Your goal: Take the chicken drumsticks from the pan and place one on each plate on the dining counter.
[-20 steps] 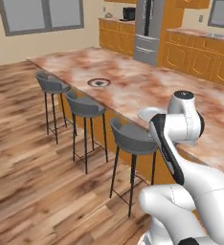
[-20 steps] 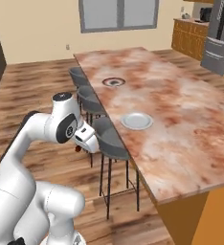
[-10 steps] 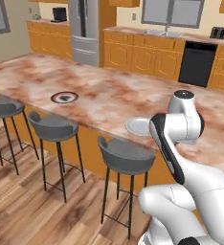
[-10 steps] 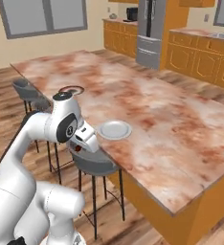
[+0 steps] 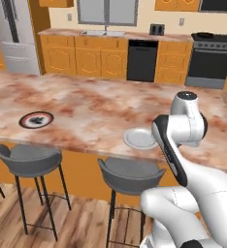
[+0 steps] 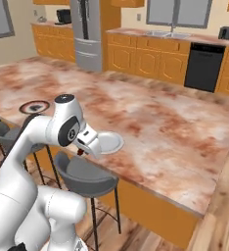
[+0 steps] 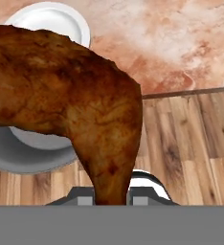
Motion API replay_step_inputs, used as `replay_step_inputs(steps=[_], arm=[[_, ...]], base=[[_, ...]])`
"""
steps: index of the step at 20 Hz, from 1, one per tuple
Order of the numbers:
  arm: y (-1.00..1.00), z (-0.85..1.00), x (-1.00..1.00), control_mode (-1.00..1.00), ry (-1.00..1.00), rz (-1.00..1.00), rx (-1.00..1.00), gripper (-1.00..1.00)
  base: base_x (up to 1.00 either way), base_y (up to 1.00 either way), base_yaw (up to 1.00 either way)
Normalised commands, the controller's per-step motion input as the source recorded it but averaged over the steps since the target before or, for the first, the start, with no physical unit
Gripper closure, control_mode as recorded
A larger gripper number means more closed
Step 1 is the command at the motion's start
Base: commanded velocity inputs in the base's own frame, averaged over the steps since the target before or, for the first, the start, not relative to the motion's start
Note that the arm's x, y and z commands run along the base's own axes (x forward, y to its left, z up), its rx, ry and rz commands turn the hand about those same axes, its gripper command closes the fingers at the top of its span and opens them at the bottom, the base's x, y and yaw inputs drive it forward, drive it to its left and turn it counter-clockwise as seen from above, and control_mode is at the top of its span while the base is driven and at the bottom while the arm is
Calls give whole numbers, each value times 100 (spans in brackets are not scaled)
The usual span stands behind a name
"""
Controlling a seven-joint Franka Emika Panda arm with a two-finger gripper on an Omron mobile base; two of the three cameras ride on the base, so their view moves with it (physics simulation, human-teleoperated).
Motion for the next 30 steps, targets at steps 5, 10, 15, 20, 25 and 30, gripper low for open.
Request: replay_step_inputs(steps=[5, 10, 15, 20, 25, 30], arm=[[0, 0, 0, 100, 0, 0, 0, 100], [0, 0, 0, 100, 0, 0, 0, 100], [0, 0, 0, 100, 0, 0, 0, 100], [0, -3, 19, -100, 4, 0, -3, 100], [-1, -6, 70, -100, 8, 0, 0, 100], [0, -10, 70, -100, 11, 3, 0, 100]], base=[[40, 76, -45], [26, 25, -16], [12, 4, 0], [16, 4, 0], [0, 0, 0], [0, 0, 0]])
